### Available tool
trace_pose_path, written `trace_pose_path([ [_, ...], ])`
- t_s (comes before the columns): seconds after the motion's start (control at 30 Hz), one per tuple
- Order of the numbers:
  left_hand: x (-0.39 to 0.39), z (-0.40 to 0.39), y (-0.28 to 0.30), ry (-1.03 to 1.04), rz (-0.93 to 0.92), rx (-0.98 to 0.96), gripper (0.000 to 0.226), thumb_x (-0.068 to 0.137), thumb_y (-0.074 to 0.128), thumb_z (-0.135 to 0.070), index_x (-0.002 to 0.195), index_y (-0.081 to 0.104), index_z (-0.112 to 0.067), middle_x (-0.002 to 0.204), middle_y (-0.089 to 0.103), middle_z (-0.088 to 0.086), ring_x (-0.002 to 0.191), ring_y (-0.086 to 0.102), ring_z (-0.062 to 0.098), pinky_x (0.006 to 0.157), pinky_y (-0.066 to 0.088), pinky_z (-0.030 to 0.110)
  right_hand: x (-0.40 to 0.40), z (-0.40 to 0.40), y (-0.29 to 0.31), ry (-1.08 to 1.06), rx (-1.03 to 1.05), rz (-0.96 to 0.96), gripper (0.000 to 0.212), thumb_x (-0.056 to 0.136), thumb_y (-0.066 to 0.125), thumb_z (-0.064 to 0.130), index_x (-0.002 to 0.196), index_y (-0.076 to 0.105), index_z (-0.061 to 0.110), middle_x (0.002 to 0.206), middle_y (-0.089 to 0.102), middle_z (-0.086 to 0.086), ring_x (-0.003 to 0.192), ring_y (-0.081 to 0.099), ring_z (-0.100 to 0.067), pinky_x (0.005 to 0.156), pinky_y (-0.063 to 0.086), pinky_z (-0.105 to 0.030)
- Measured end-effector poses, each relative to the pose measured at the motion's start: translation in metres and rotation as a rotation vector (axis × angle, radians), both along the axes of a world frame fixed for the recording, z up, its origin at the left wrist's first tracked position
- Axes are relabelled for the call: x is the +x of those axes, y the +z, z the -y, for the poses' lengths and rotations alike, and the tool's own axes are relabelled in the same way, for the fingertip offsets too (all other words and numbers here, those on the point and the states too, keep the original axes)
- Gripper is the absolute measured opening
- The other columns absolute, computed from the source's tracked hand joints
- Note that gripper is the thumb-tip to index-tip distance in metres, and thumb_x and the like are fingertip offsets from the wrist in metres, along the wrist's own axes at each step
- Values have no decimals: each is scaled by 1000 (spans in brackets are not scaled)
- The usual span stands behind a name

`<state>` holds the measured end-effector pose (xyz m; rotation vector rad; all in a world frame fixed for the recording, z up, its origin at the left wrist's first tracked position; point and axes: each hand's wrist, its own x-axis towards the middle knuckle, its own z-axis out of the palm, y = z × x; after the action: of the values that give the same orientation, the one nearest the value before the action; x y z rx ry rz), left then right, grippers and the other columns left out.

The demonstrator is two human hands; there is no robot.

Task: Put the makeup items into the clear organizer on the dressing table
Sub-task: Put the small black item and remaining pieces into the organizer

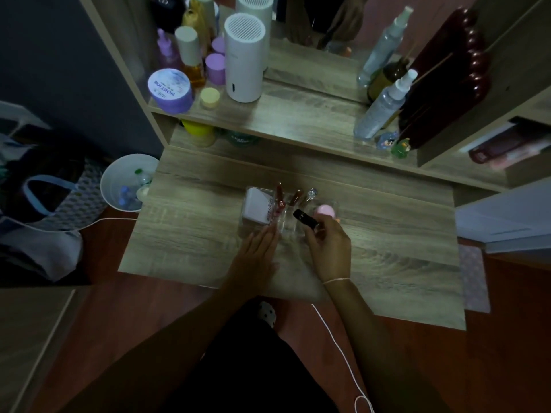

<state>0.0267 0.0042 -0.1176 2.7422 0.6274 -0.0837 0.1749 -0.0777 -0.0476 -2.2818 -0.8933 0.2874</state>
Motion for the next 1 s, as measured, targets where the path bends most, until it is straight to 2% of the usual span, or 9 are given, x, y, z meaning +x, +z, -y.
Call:
trace_pose_path([
  [0.07,0,0,-1,9,18,-14,69,89,52,-38,143,29,-3,151,30,18,140,27,31,112,29,50,3,-11,-1,31,-25,8,19,85,68,20,100,64,11,96,67,-10,81,65,-23,69,53,-32],
  [0.27,-2,-1,-1,-6,15,-2,71,87,54,-38,144,28,-3,152,29,17,140,27,30,112,29,49,5,-31,-11,64,-165,-26,22,84,66,23,102,64,12,105,63,-9,93,63,-29,74,54,-45],
  [0.43,-2,-1,-2,-5,35,-2,74,83,61,-38,142,32,-2,150,33,17,138,31,31,109,33,50,5,-39,-12,90,-132,23,21,81,67,17,102,64,12,101,64,-10,96,57,-25,73,53,-38],
  [0.73,-2,-2,-7,-2,30,19,76,77,60,-41,139,37,-3,147,39,16,135,37,30,105,39,47,3,-46,-13,144,-253,50,25,83,64,15,107,61,10,112,60,-14,97,60,-33,73,55,-42],
  [1.0,-3,-2,-9,1,48,-5,79,80,61,-38,144,29,-4,152,31,14,140,29,28,110,31,48,0,-51,-10,122,-295,20,28,84,61,17,110,64,8,116,60,-18,100,59,-38,80,53,-47],
])
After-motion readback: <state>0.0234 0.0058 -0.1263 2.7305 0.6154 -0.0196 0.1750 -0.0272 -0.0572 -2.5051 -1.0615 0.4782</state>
